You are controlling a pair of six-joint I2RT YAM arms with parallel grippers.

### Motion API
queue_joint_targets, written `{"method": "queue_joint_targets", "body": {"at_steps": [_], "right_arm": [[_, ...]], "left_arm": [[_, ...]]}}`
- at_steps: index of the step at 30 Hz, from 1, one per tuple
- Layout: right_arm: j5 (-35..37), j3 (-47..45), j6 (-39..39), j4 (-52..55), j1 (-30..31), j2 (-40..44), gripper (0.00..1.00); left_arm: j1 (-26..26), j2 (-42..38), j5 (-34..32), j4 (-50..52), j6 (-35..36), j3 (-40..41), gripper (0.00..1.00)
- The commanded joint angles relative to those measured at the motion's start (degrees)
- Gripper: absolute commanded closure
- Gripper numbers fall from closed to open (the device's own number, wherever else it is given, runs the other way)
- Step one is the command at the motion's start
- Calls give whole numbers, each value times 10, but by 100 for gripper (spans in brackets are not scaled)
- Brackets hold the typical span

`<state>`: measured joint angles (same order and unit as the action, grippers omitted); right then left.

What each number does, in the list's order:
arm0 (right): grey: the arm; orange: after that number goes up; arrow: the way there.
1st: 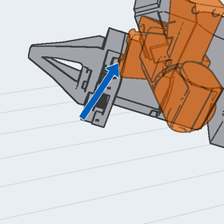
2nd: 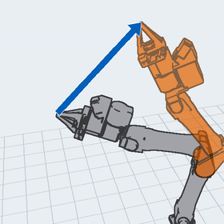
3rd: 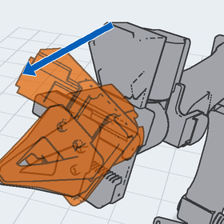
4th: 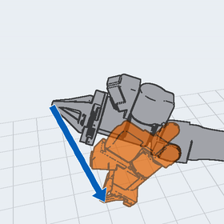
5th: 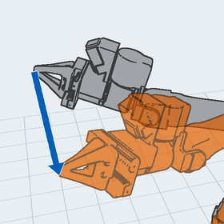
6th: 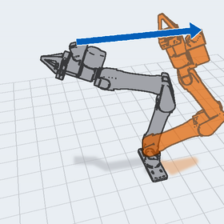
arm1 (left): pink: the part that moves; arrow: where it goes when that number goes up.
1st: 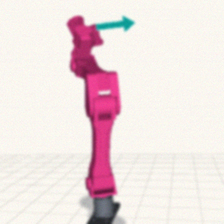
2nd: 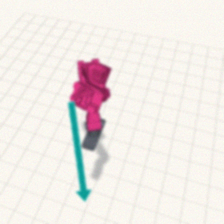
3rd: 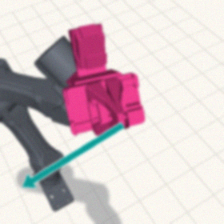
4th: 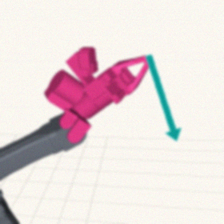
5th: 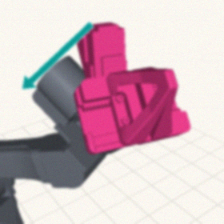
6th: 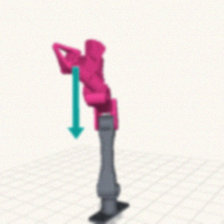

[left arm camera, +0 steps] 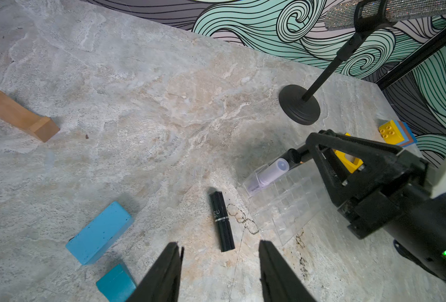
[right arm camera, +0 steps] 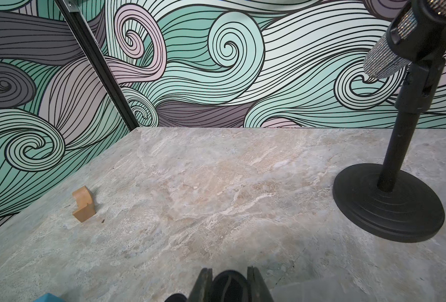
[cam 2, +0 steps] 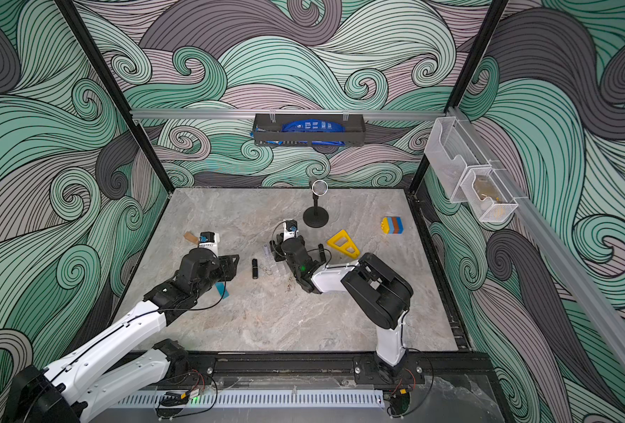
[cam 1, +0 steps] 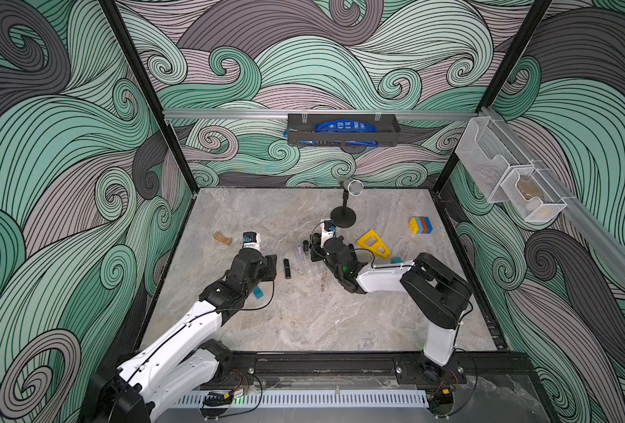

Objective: Arrange the lipsticks in the organizer
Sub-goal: Place the lipstick in the storage box.

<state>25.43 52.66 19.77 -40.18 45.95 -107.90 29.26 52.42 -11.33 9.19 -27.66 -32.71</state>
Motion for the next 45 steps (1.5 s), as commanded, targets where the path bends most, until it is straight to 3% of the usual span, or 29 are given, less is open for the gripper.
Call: {"method": "queue_joint_targets", "body": {"at_steps": [1,8,23,27,31,38,45], "right_arm": [[17,17,-17,-13,1,-12,86],[13,29,-9,1,3,-16,78],[18,38,-13,17,3,-31,81],[13,45,-11,27,3,-19,70],[3,51,-3,42,3,9,59],[0,45,37,82,-18,84,59],[-68,-18,109,178,-105,195,58]], "left_arm": [[-4,4,5,-9,1,5,50],[-3,1,5,-7,3,5,50],[-3,-4,5,-6,6,6,50],[-3,-3,5,-6,6,6,50],[-3,-4,4,-6,7,7,50],[-3,-9,6,-8,14,7,51],[14,-1,0,38,36,-31,52]]}}
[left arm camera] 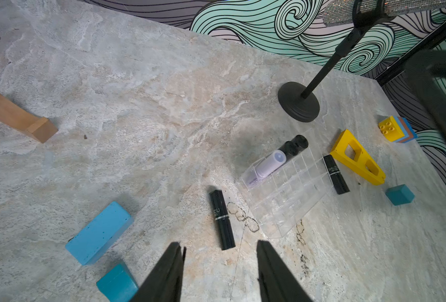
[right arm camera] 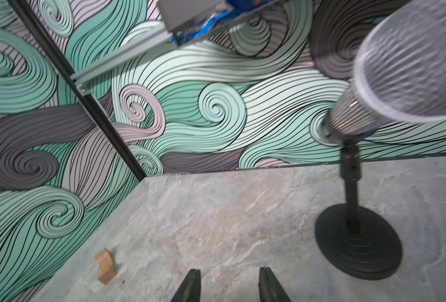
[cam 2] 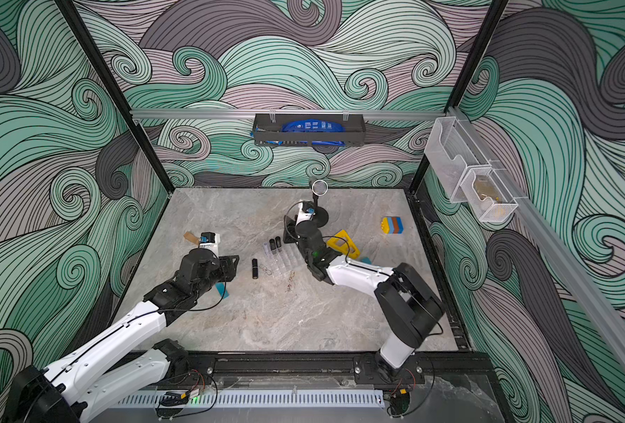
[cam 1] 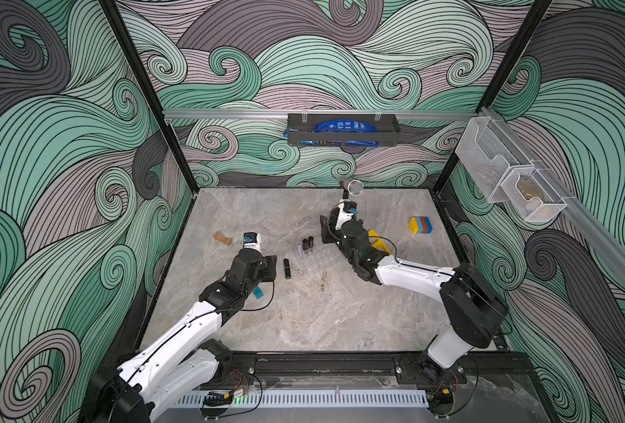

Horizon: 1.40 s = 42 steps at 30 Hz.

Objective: Arrange the lipsticks in the organizer
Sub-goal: Place the lipstick in the storage box, then pick up the lipstick at the center of the board.

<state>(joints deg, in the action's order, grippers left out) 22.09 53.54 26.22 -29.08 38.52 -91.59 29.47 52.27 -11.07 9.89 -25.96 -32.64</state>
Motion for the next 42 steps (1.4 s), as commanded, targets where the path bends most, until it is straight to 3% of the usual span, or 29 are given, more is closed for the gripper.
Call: {"method": "queue_joint_targets", "body": {"at_steps": [1,5,8,14,21,27,33,37,42], "right_arm": [[-50,-36,58,89,-50,41,57],[-105,-73,84,172,-107,77,59],[-119,-69,61,244,-118,74,59],[-130,-60,41,300,-131,53,53],[-140,-58,39,287,-131,34,53],[-142,-65,28,282,-132,38,53],[-152,-75,30,271,-134,45,53],[-161,-81,30,262,-136,52,53],[-173,-91,30,255,-140,67,53]], "left_arm": [[22,11,-26,51,20,-44,51],[101,42,-106,95,1,-71,49],[122,51,-119,102,-18,-67,44],[119,68,-80,65,-36,-42,40],[114,164,-12,88,-50,-73,44],[79,223,13,92,-53,-91,44],[45,288,83,96,-46,-133,47],[43,350,82,115,-41,-170,48],[42,383,27,136,-30,-199,49]]}}
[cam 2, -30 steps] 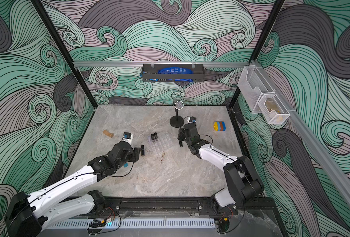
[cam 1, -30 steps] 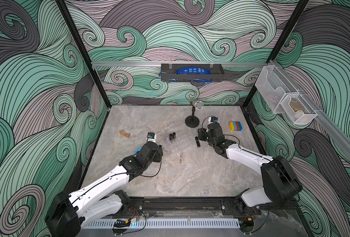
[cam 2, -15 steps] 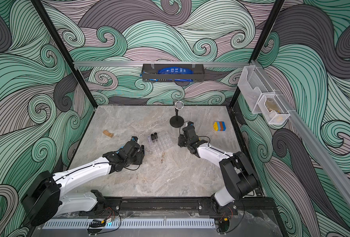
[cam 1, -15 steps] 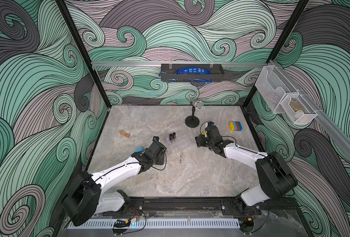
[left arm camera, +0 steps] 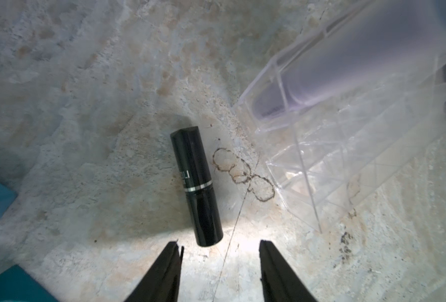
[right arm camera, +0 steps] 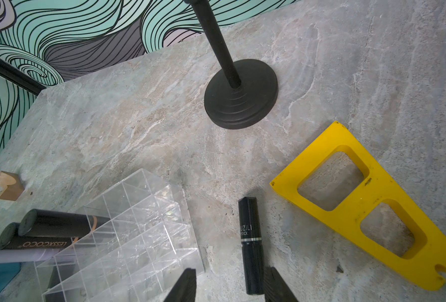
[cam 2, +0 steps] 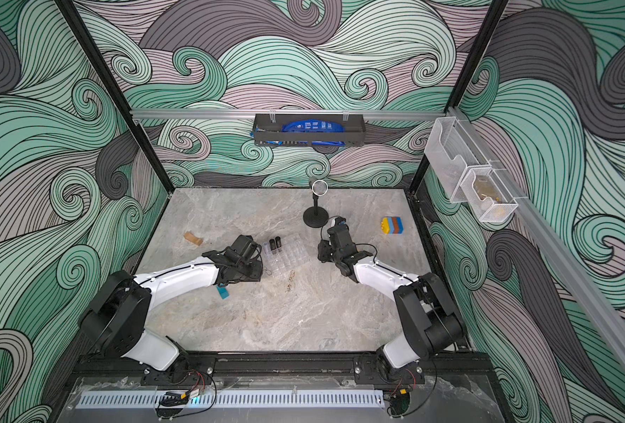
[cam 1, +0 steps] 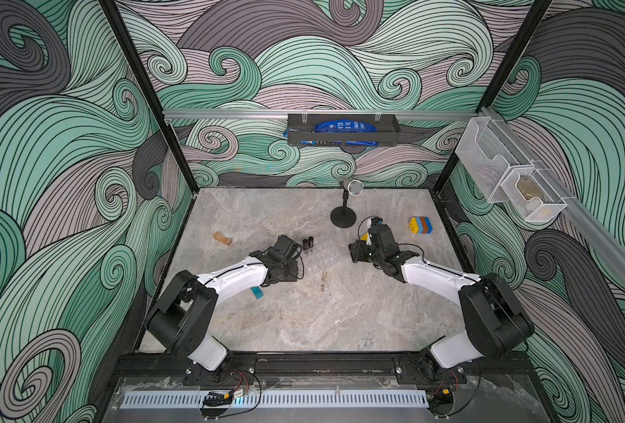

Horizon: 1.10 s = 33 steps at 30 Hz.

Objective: Arrange the lipsticks in the organizer
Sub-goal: Pick up the lipstick at the center of the board.

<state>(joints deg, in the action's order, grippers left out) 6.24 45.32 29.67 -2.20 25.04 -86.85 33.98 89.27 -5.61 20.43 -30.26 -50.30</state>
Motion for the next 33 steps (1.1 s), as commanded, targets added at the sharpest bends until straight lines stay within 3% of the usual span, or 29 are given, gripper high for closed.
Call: {"method": "queue_joint_targets", "body": {"at_steps": [1,22,28,33], "right_arm": [[-16,-11,-5,-15,-6,23,53],[-48,-21,8,-31,-13,40,54],[-52,-23,10,-32,-13,49,55],[-59,-23,12,-29,-13,59,55]], "left_arm": [[-3,20,-33,34,15,-28,49],[10,114,-69,38,29,-60,60],[10,114,-79,59,29,-60,71],[10,66,-55,49,16,-22,85]]}}
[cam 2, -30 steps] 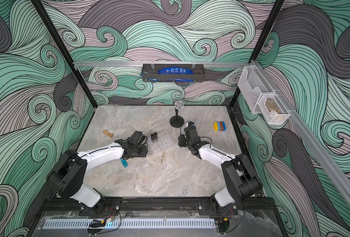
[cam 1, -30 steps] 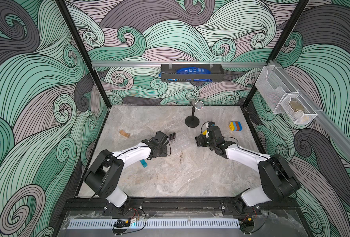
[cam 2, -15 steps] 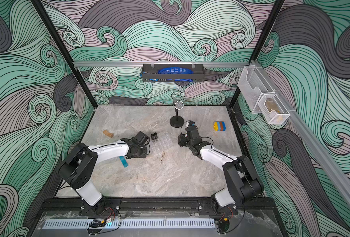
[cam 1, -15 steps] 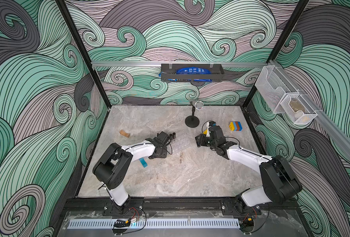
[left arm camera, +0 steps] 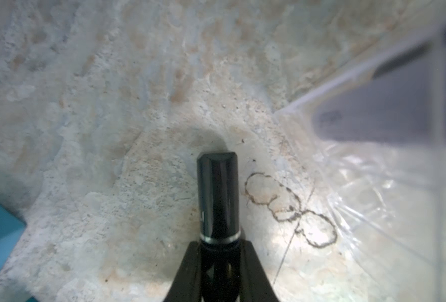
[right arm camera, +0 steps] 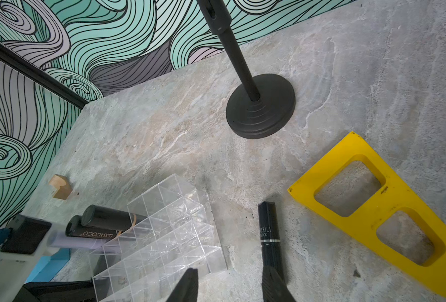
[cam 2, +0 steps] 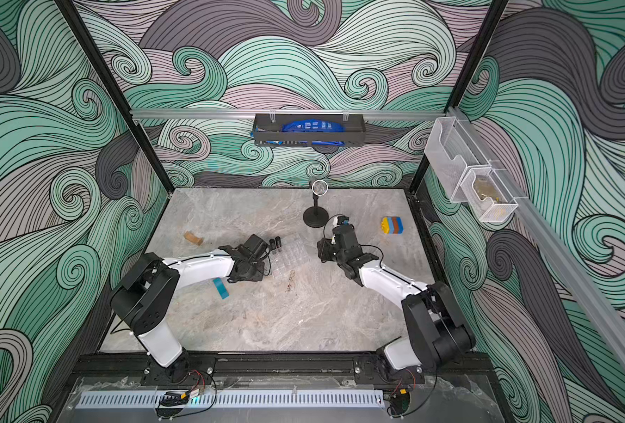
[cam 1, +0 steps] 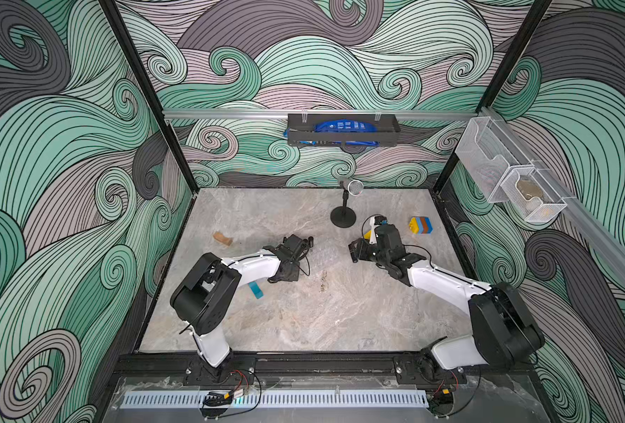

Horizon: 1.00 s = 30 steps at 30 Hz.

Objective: Arrange the lipsticks in the organizer
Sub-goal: Pick up the lipstick at the center of the board.

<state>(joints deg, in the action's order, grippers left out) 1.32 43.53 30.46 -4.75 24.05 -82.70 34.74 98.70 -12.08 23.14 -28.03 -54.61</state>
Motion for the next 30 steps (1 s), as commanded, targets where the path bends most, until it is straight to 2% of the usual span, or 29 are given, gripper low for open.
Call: {"method": "queue_joint_targets", "body": {"at_steps": [1,6,10,14,17,19,23,30], "right_arm": [[-14,-5,5,-2,-3,21,55],[-51,-8,7,15,1,46,56],[-86,-11,-18,46,43,73,57],[-151,7,-42,98,98,102,57],[-237,24,-31,111,101,127,56],[-265,41,-22,124,101,143,53],[-275,58,-27,139,101,174,48],[-276,90,-45,150,119,170,44]], "left_arm": [[2,-45,14,20,-9,30,86],[-23,-136,30,24,-11,54,88],[-54,-221,100,-26,4,82,88],[-57,-281,213,-136,33,117,88],[-55,-318,332,-290,32,180,87],[-53,-336,371,-405,17,220,88],[-37,-368,380,-526,15,266,91],[-10,-369,425,-579,36,274,92]]}}
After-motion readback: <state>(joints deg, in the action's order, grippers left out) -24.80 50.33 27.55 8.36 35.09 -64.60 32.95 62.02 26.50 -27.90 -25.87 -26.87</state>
